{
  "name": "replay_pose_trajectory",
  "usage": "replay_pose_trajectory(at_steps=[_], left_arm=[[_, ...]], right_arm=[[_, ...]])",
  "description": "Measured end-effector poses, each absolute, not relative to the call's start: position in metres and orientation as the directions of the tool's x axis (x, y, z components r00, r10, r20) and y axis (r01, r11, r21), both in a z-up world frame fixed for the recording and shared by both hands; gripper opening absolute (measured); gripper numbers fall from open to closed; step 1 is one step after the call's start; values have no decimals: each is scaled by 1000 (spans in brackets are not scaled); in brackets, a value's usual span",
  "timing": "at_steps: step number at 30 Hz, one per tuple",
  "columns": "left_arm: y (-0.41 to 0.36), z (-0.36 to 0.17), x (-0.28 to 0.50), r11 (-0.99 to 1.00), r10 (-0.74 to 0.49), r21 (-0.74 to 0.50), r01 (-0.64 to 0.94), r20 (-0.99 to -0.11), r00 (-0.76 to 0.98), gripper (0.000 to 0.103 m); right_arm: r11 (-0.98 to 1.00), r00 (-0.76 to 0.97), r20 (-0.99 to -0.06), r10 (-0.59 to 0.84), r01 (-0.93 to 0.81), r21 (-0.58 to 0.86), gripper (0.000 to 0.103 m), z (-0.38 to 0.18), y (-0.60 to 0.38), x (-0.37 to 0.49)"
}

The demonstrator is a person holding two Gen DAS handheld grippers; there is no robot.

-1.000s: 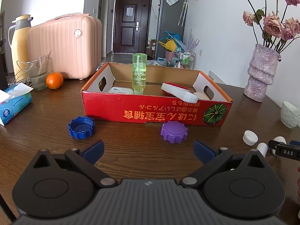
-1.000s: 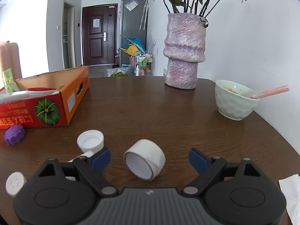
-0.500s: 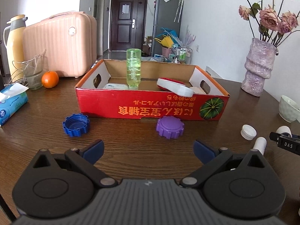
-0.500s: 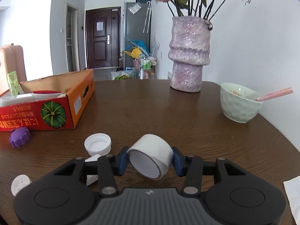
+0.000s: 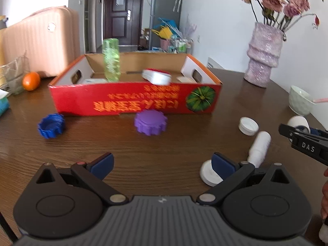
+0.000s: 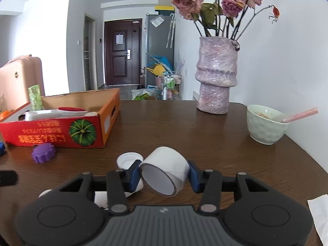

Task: Organize rigid objects
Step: 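Grasp the white round disc with left tool while right tool holds the tape roll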

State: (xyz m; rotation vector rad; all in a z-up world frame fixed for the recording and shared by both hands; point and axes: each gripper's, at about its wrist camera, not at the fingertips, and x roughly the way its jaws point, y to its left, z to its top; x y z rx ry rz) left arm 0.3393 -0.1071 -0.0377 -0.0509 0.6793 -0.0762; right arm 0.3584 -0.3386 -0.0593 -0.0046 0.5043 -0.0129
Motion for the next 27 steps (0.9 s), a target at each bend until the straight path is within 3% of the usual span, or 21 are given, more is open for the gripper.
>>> replay_pose_trajectory(at_steps=[27], left_arm=[[-171, -68, 357, 997, -52, 8, 79, -693, 719, 103]], right_arm=[[1000, 882, -470, 20, -7, 30, 47, -50, -339, 345]])
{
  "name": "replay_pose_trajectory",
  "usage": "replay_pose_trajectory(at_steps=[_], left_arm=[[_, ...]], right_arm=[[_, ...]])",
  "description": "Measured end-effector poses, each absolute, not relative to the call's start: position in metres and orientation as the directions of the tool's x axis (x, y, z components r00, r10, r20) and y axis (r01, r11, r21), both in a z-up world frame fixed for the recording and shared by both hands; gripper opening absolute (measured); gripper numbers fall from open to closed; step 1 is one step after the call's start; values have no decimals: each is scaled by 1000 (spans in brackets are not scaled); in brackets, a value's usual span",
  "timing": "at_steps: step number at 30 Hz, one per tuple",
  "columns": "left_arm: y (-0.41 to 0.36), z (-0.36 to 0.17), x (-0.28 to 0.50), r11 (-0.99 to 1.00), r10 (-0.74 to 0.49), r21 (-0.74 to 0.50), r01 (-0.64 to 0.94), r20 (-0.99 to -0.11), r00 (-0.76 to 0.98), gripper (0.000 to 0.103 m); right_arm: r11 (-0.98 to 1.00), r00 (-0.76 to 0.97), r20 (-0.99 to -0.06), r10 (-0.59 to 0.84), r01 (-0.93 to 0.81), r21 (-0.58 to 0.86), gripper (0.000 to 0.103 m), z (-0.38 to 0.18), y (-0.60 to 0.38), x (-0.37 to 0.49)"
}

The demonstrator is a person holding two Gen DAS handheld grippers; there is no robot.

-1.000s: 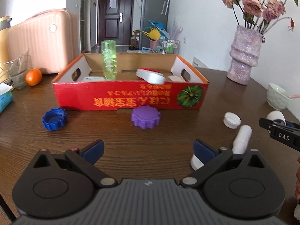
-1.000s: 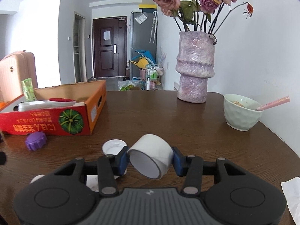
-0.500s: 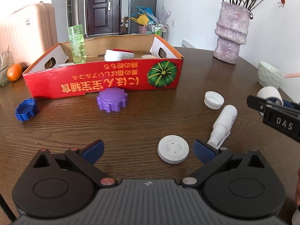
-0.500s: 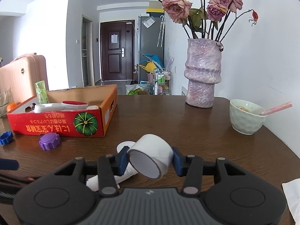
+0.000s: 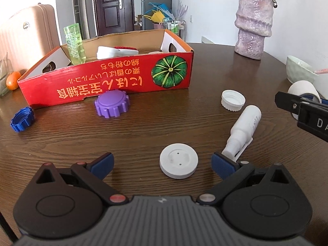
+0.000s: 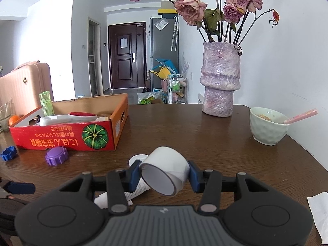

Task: Organize rigid objects
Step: 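Grasp the white round disc with left tool while right tool holds the tape roll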

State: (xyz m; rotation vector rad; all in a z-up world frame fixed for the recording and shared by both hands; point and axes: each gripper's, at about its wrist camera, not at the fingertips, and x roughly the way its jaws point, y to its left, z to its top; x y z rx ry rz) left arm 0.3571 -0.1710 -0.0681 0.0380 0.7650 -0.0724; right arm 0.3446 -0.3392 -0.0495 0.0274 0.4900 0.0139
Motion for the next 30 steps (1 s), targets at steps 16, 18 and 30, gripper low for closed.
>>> replay_pose_trajectory(at_steps=[16, 18, 30], left_arm=[[-179, -68, 352, 985, -121, 10, 172, -670, 732, 46], [-180, -66, 351, 984, -129, 7, 180, -669, 732, 40], [-171, -57, 346, 984, -137, -3, 177, -647, 750, 40]], right_arm=[[1000, 877, -479, 24, -12, 28, 47, -52, -337, 345], [999, 876, -481, 27, -16, 28, 47, -53, -336, 345], [999, 882, -468, 52, -40, 36, 47, -51, -332, 339]])
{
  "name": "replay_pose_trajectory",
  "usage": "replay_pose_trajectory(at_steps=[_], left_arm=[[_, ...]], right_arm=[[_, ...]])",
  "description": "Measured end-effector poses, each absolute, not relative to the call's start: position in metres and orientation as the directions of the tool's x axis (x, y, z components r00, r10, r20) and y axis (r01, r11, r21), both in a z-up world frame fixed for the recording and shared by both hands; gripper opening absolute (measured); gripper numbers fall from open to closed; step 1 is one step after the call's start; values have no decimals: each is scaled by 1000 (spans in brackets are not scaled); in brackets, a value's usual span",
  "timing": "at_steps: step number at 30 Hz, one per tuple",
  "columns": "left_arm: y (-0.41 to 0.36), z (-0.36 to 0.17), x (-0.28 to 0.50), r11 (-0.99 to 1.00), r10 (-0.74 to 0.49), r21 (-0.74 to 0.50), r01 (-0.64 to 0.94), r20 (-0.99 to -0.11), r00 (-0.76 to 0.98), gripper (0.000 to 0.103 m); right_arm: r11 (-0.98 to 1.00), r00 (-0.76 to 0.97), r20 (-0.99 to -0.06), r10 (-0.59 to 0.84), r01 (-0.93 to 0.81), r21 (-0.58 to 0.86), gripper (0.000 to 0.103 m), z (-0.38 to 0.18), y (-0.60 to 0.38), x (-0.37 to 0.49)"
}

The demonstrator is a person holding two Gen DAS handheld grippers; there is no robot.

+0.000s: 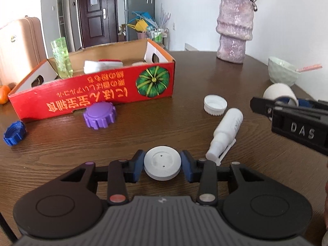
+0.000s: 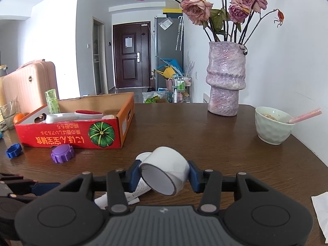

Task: Organize rigid objects
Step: 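Grasp the white round disc with left tool while right tool holds the tape roll, then carry the disc with left tool while right tool carries the tape roll to the box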

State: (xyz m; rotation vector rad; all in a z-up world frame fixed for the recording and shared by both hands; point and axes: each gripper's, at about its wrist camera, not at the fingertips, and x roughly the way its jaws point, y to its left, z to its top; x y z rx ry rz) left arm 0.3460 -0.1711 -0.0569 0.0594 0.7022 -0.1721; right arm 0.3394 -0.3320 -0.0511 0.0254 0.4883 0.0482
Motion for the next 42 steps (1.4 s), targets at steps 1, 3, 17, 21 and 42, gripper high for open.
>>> replay_pose_trajectory(at_steps=[1, 3, 17, 21, 42], left_arm=[[-169, -54, 345, 985, -137, -6, 174, -639, 756, 40], [-165, -50, 343, 986, -138, -11, 169, -628, 766, 40], [-134, -26, 327, 993, -113, -32, 115, -562, 819, 40], [-126, -20, 319, 993, -114, -40, 110, -543, 832, 40], [-69, 23, 304, 995, -75, -89, 42, -404, 911, 40]], right_arm=[[998, 883, -466, 56, -43, 37, 47, -51, -331, 339], [998, 885, -461, 63, -49, 42, 47, -50, -330, 337], [993, 891, -441, 112, -91, 70, 47, -47, -306, 325], [992, 890, -438, 126, -101, 81, 47, -46, -298, 324], [981, 899, -403, 173, -122, 147, 47, -31, -252, 330]])
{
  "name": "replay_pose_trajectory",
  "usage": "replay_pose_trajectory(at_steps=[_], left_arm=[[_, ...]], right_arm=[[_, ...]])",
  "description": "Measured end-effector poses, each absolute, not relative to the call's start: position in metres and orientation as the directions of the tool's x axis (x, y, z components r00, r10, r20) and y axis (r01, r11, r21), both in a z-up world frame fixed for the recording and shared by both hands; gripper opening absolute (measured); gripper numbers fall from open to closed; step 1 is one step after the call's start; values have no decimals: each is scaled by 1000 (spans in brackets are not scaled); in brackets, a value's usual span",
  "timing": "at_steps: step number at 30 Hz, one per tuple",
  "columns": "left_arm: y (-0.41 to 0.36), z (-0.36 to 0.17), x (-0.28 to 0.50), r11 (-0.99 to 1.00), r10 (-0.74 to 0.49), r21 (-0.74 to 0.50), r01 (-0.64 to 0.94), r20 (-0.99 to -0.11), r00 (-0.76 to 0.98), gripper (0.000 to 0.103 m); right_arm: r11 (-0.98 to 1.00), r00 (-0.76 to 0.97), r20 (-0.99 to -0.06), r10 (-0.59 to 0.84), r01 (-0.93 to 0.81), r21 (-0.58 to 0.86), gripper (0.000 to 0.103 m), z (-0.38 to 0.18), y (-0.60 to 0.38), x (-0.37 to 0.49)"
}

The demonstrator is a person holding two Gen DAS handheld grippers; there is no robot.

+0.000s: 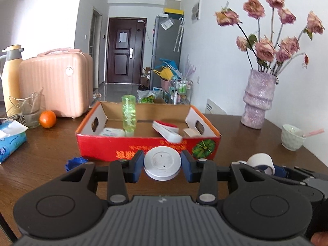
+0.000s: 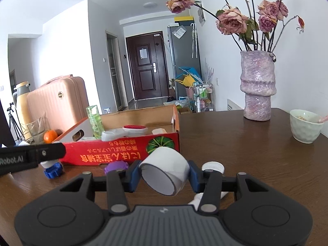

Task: Organize rigid objects
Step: 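Carry the disc with left tool while right tool carries the tape roll to the box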

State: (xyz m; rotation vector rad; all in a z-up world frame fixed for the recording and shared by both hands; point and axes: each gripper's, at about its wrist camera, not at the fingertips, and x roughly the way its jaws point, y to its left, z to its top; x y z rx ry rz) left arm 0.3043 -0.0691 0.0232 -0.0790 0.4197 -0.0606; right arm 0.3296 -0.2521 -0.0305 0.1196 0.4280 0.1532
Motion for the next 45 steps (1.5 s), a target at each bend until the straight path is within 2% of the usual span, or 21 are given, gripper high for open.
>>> replay_pose_trajectory(at_steps=[20, 45], left_arm=[[-40, 43, 361, 990, -55, -140, 6, -349, 936, 40], [-40, 20, 466, 994, -23, -107, -22, -405, 914, 40]], right_arm=[[983, 932, -319, 170, -136, 124, 47, 5, -211, 390], [986, 912, -379, 156, -124, 107, 47, -8, -208, 485]])
